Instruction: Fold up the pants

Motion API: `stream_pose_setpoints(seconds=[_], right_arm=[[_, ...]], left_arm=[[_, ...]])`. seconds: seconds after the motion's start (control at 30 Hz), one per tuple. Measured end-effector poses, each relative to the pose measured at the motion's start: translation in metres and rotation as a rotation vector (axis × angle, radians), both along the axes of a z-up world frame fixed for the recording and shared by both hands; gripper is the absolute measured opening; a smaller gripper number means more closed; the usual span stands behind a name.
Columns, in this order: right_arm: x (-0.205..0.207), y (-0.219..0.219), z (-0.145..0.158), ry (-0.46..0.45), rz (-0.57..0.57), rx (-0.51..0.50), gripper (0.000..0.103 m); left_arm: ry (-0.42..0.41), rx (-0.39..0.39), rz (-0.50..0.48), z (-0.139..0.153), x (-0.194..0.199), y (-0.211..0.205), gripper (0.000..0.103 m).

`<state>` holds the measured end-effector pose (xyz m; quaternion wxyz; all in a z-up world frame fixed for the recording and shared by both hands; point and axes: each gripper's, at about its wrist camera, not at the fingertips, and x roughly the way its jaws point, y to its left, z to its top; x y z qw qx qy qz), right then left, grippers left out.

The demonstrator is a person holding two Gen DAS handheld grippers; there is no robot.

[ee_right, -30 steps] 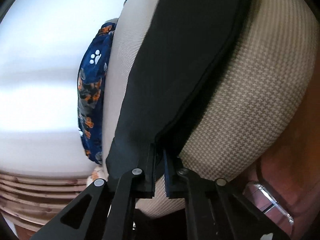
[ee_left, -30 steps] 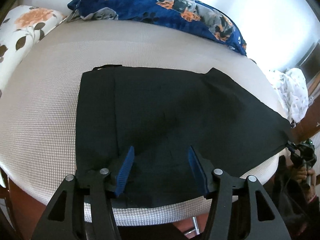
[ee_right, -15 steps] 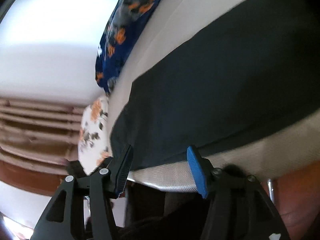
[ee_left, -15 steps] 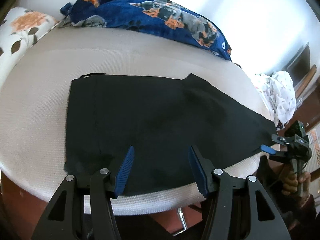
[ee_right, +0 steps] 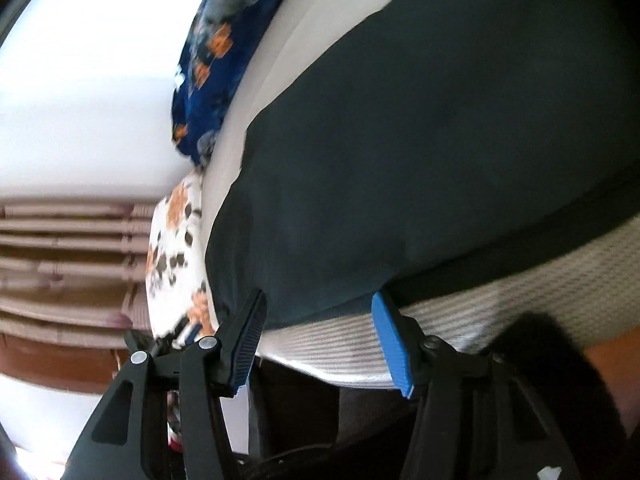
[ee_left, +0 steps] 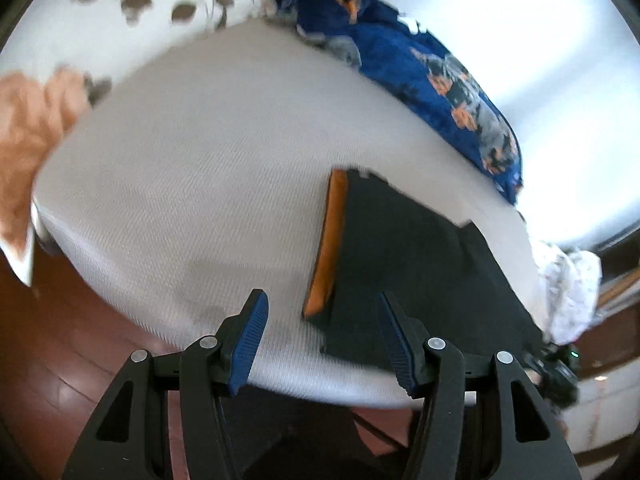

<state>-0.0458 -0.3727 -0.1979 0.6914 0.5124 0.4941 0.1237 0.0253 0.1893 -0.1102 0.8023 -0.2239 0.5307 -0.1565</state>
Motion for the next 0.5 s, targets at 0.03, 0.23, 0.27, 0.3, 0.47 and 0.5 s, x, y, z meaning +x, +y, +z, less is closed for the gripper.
stream_pose_setpoints(seconds=[0.03,0.23,0.27,0.3,0.47,0.5], right_arm=[[-0.002,-0.002,0.000,0.005,-0.018,0.003,0.052],[-0.002,-0.006,-0.005,0.018,-0.109,0.062,0.052],[-0.004,-0.007,-0.006,0.017,-0.117,0.073,0.052],[-0.005,-0.007,-0.007,0.018,-0.118,0.082,0.052],[-0.008,-0.009,-0.012,0.020,-0.134,0.152,0.057],[-0.008,-0.009,-0.012,0.020,-0.134,0.156,0.058]], left_arm=[[0.020,-0.004,-0.034,-0.003,-0.003,-0.002,0.057],[0.122,-0.023,-0.150,-0.029,-0.009,-0.026,0.057],[0.140,-0.074,-0.152,-0.034,-0.008,-0.028,0.057],[0.147,-0.102,-0.152,-0.036,-0.007,-0.030,0.057],[0.152,0.031,-0.146,-0.043,-0.002,-0.039,0.016],[0.159,0.002,-0.126,-0.046,-0.002,-0.034,0.014]])
